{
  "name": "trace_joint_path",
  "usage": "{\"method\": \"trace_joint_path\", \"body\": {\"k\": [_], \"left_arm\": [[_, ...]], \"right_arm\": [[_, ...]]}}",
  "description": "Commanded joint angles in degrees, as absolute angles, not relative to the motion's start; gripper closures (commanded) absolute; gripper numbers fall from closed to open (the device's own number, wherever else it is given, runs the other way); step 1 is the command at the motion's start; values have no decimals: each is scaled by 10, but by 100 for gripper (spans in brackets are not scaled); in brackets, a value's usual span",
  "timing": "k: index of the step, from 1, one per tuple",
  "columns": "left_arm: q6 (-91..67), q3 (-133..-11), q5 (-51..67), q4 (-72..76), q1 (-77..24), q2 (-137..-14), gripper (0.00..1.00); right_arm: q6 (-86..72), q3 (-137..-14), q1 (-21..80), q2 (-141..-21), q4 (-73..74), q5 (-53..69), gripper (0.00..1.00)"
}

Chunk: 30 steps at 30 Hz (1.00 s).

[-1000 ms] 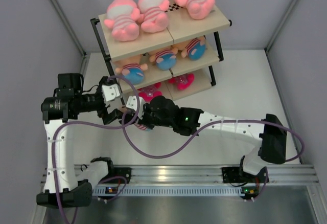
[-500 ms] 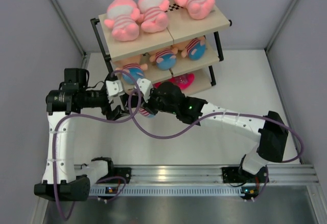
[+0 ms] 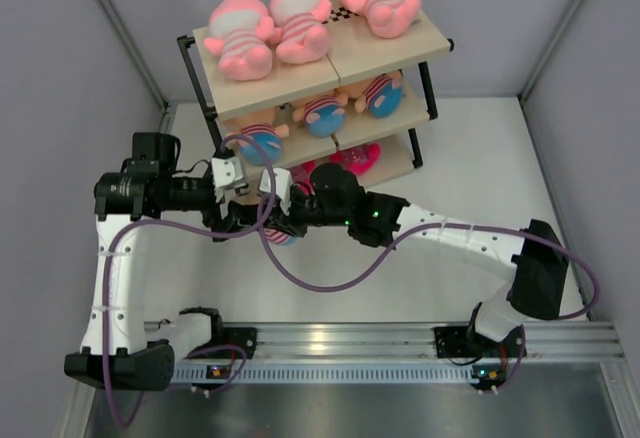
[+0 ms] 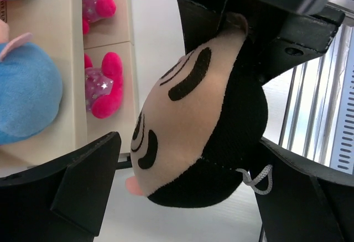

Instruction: Place and organize the stuffed toys onto the shelf

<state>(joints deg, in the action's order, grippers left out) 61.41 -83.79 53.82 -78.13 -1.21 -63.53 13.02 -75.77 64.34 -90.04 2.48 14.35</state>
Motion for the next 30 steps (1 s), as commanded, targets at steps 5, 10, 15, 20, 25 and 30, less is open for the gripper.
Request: {"method": "trace_joint_path", "body": {"k": [5, 10, 15, 20, 25, 30], "left_arm": [[628, -823, 543, -851, -15, -660, 3], [639, -824, 560, -851, -15, -650, 100], [650, -817, 577, -849, -15, -636, 100], [641, -838, 612, -850, -15, -643, 100], [624, -859, 658, -851, -15, -663, 100], [604, -877, 698, -851, -14, -680, 100]], "right_arm": [[172, -796, 665, -870, -11, 280, 100], [141, -775, 664, -856, -40, 256, 73], [95, -698, 618, -797, -74, 306, 27], [30, -588, 514, -737, -81, 327, 16], [11, -497, 502, -664, -171, 344, 15], [-24, -403, 504, -628, -290, 281, 14]]}}
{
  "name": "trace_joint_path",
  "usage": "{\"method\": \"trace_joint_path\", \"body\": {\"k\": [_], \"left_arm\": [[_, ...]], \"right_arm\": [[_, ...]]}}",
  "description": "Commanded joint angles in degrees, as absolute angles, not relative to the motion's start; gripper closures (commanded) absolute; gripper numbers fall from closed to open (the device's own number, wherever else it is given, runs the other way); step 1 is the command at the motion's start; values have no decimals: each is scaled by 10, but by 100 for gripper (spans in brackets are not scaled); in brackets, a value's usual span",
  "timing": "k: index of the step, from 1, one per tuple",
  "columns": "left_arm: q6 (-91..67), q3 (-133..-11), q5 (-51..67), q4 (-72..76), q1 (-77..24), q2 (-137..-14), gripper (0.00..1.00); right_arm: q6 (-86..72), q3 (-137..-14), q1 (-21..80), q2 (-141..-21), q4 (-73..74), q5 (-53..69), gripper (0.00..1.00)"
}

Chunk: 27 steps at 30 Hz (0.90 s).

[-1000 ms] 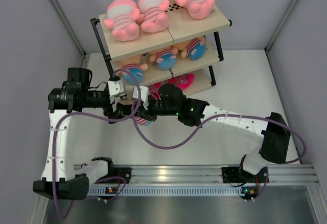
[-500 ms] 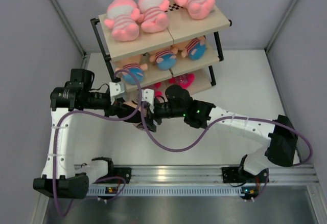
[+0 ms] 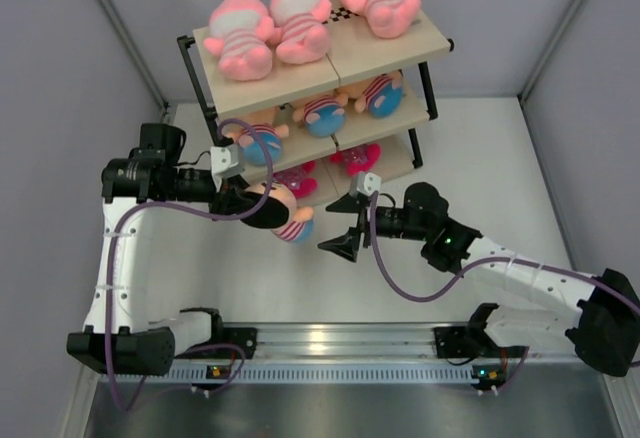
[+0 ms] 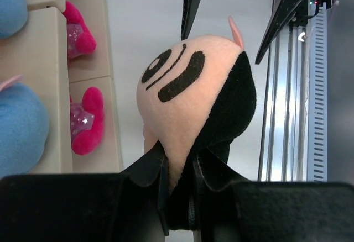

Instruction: Place and organize the stuffed toys onto the shelf

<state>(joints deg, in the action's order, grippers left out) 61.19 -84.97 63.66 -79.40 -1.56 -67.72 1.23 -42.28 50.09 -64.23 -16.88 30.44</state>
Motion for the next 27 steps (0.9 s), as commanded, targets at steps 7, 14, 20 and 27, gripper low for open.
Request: {"method": "trace_joint_path", "body": {"k": [7, 14, 20, 27], "left_arm": [[585, -896, 702, -851, -14, -686, 100], [582, -904, 701, -851, -14, -688, 100], [586, -891, 695, -851, -14, -688, 100], [581, -876, 639, -851, -14, -682, 42]], "right_arm": [[-85, -404, 526, -708, -443, 239, 14], [-97, -446, 573, -795, -499, 227, 14], [-154, -435, 578, -800, -602, 199, 48], [-58, -412, 577, -695, -435, 72, 100]]}}
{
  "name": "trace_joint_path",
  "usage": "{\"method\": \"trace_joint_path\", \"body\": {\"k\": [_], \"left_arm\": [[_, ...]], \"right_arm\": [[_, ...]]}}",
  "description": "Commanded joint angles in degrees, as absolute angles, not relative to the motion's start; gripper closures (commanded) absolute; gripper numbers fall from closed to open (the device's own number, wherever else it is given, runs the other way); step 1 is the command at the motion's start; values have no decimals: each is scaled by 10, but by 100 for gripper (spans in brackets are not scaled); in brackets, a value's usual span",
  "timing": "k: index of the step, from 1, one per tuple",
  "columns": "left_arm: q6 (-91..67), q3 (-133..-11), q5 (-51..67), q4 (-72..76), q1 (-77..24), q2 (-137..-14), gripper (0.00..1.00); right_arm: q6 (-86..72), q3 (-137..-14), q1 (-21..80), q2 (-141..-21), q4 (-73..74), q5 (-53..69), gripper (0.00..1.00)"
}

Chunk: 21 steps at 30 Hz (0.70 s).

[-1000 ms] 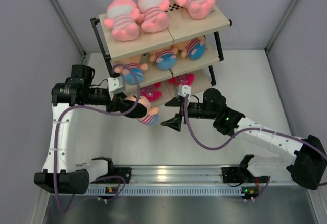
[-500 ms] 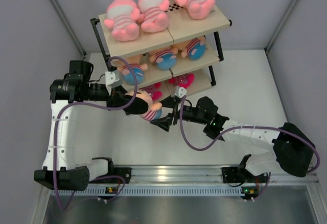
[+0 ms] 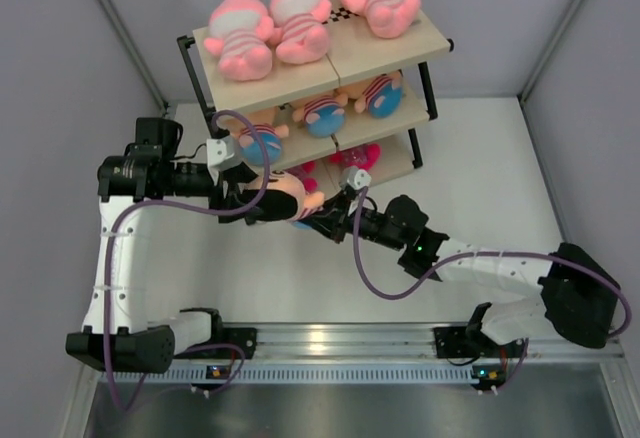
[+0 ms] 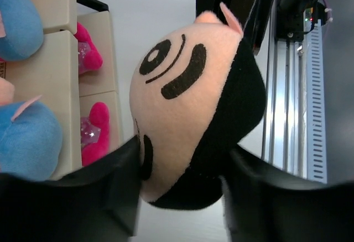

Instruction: Place and organize the stuffed toys onto the shelf

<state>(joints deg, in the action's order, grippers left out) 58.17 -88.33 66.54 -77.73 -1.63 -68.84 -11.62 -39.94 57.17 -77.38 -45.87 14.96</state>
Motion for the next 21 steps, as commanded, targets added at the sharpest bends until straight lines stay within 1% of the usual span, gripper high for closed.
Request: {"method": "trace_joint_path", "body": {"k": [1, 2, 3, 4, 5, 6, 9, 12, 17, 21], "left_arm": [[577, -877, 633, -851, -14, -680, 28], [576, -877, 626, -851, -14, -678, 19], [574, -877, 614, -850, -14, -675, 13], [570, -877, 607, -850, -14, -670, 12], [568, -878, 601, -850, -14, -667, 9], [561, -879, 587, -851, -14, -664, 4], [540, -881, 554, -851, -14, -650, 3], [520, -878, 528, -851, -14, -643, 3], [503, -880, 496, -849, -14, -633, 3], [490, -882, 493, -844, -14, -637, 3]], "right_arm": [[-35, -417, 577, -680, -390, 54, 100], [-13, -431, 577, -665, -292, 15, 100], [36, -439, 577, -638, -244, -5, 100], [57, -462, 575, -628, -196, -34, 100], [75, -474, 574, -610, -139, -81, 100], [109, -487, 571, -603, -46, -105, 100], [152, -528, 559, -580, 116, -201, 100], [169, -559, 534, -561, 204, -297, 100], [195, -575, 470, -527, 212, -436, 100], [211, -572, 425, -518, 160, -477, 100]]}}
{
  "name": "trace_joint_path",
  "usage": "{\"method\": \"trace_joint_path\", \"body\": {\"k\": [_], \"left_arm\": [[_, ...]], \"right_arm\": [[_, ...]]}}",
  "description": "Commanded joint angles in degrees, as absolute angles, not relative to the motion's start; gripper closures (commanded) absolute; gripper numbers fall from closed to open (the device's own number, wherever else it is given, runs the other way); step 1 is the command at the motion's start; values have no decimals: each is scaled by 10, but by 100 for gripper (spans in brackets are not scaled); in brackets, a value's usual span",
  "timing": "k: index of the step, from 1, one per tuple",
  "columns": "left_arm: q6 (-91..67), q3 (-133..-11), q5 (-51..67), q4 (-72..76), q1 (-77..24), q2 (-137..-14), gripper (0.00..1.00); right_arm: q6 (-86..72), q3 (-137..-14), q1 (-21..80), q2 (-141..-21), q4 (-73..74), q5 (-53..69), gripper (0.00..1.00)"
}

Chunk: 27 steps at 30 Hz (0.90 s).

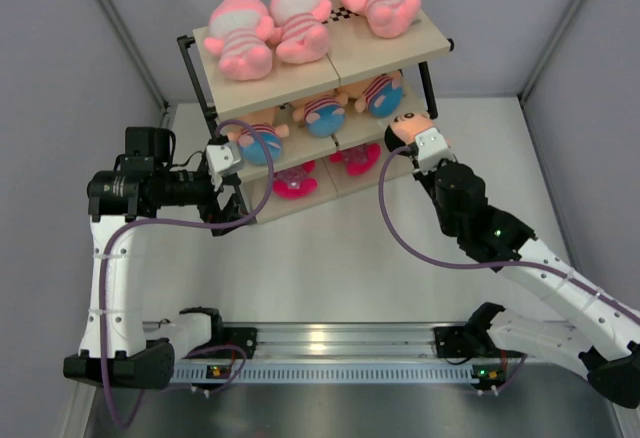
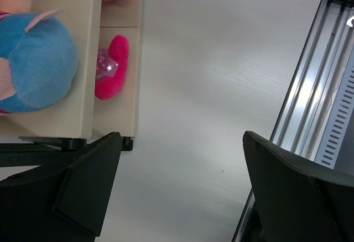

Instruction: Place and organize the stuffed toys onto the shelf

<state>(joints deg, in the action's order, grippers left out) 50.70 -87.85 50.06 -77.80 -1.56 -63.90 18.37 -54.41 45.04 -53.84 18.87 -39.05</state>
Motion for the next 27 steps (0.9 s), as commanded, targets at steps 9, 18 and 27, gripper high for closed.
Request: {"method": "trace_joint_path", "body": {"k": [9, 18, 27], "left_arm": [[463, -873, 497, -782, -14, -653, 5], [466, -867, 500, -780, -14, -656, 5], [468, -866, 503, -780, -14, -660, 5]], "right_arm": [[257, -605, 341, -622, -17, -485, 100], [234, -700, 319, -752, -22, -502, 100], [232, -712, 326, -808, -6, -439, 100]]}}
